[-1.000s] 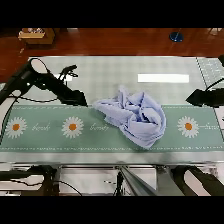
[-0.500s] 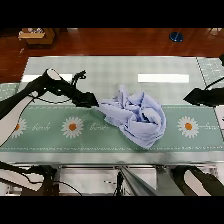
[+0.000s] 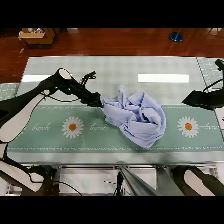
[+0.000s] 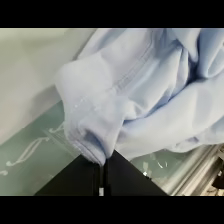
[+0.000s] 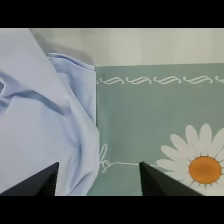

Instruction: Fold the shirts.

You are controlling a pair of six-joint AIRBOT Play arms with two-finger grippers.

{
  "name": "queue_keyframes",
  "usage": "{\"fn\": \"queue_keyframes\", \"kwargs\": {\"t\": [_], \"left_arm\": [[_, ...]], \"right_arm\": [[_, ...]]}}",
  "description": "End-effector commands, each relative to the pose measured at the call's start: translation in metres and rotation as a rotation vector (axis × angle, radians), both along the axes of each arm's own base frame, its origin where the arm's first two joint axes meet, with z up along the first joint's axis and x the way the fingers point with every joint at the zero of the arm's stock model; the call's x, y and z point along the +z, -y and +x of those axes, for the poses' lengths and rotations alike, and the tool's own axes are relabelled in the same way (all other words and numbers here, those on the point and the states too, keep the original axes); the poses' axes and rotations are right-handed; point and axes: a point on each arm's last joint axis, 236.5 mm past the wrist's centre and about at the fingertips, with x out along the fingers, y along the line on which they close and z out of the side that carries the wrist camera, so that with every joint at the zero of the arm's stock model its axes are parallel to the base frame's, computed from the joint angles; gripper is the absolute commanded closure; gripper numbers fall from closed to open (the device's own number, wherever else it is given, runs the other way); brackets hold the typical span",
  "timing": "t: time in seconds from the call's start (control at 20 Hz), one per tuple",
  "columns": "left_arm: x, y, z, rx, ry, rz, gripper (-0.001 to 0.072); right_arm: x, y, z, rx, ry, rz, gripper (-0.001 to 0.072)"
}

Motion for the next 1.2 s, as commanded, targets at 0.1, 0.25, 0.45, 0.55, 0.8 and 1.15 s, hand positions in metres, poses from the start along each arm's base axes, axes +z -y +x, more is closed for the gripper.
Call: {"fn": "queue_keyframes", "kwargs": {"t": [0.1,0.25,0.45,0.55,0.8,1.15], "left_arm": [[0.012,-0.009,-0.019,-0.049,-0.084,-0.026,0.0684],[0.020,-0.011,-0.017,-0.033,-0.083,-0.025,0.0684],[0.027,-0.011,-0.016,-0.031,-0.073,-0.031,0.0684],[0.028,-0.011,-0.016,-0.025,-0.075,-0.030,0.0684],[0.028,-0.011,-0.016,-0.025,-0.074,-0.030,0.0684],[0.067,-0.031,0.014,0.038,0.042,-0.053,0.0686]], "right_arm": [[-0.057,-0.025,0.000,-0.007,-0.150,0.248,0.0101],[-0.092,-0.047,-0.013,0.011,-0.214,0.357,0.0115],[-0.123,-0.048,-0.019,-0.055,-0.232,0.359,0.0120],[-0.128,-0.048,-0.016,-0.075,-0.220,0.353,0.0120],[-0.135,-0.069,0.000,-0.042,-0.167,0.297,0.0137],[-0.106,-0.073,0.023,-0.063,-0.085,0.285,0.0691]]}}
